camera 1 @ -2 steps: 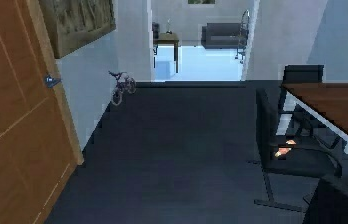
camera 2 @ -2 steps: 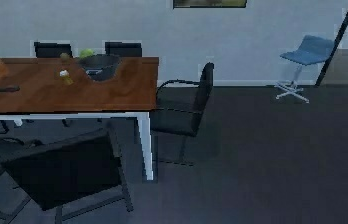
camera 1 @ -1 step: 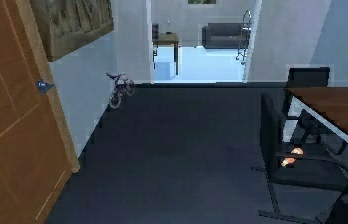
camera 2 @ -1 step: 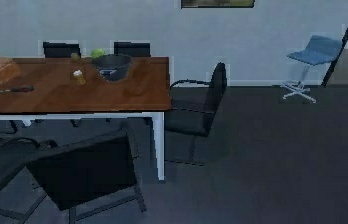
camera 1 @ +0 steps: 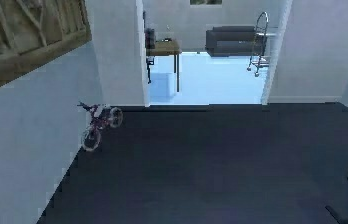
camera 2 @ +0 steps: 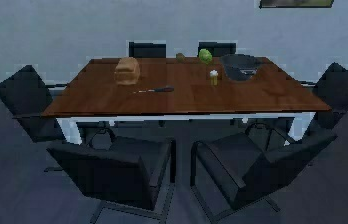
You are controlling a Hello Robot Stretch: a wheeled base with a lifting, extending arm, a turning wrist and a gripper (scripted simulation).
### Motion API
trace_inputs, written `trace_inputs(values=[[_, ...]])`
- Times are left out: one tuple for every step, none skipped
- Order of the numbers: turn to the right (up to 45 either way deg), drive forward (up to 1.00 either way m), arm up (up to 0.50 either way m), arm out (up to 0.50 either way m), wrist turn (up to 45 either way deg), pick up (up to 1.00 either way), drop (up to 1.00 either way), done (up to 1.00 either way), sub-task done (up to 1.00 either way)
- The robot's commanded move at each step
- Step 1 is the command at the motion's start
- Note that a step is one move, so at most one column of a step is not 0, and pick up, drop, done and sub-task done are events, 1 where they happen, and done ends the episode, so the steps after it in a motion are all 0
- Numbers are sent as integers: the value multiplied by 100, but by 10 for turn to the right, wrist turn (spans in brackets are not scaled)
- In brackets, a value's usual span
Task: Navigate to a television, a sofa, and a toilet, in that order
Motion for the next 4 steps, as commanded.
trace_inputs(values=[[30,0,0,0,0,0,0,0,0],[0,75,0,0,0,0,0,0,0],[330,0,0,0,0,0,0,0,0],[0,5,0,0,0,0,0,0,0]])
